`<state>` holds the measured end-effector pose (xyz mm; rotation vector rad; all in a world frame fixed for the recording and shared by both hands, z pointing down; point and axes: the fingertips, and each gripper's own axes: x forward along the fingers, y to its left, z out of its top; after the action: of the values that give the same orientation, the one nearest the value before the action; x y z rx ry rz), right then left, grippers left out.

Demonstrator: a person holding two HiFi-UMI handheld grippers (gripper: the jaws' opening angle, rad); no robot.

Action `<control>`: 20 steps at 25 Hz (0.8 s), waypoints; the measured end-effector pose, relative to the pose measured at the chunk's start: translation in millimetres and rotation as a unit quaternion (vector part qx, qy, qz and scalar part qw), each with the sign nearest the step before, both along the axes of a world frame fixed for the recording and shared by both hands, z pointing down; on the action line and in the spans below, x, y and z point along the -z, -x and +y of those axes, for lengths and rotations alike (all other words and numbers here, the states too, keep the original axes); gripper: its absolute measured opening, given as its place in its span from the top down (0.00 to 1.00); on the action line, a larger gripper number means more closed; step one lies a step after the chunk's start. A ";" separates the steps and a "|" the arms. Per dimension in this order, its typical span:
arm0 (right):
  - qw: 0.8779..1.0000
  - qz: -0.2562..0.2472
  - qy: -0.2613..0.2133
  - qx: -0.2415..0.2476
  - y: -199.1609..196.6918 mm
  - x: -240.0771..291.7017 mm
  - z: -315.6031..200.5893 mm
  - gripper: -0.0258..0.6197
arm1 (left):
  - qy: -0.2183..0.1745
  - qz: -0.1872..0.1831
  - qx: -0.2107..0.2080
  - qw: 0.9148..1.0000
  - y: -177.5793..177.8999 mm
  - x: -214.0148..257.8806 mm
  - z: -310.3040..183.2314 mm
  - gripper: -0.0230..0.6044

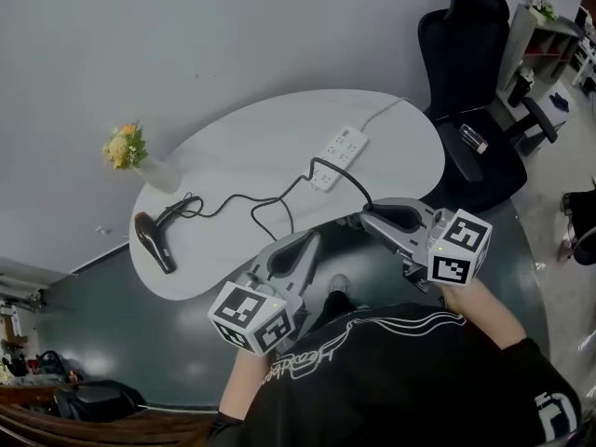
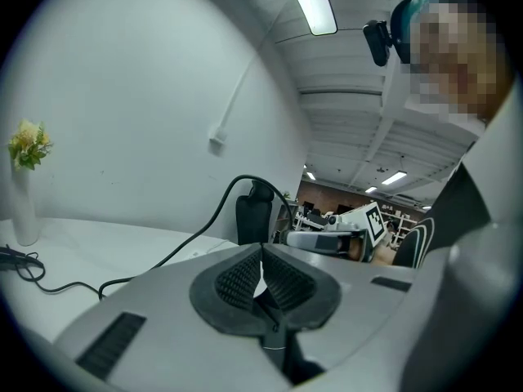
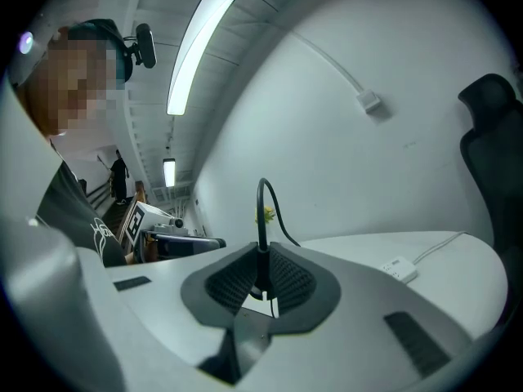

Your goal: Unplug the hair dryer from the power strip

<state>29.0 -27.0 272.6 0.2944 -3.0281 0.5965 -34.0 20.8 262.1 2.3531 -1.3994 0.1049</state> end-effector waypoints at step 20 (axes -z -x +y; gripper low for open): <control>0.999 0.001 -0.044 -0.016 -15.7 20.6 36.9 0.92 | -0.050 -0.008 -0.004 0.999 -18.5 25.2 37.6 0.95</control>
<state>44.8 9.9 252.0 0.3467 -3.0577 0.4636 -15.5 58.4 236.9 2.4446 -1.4347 0.0570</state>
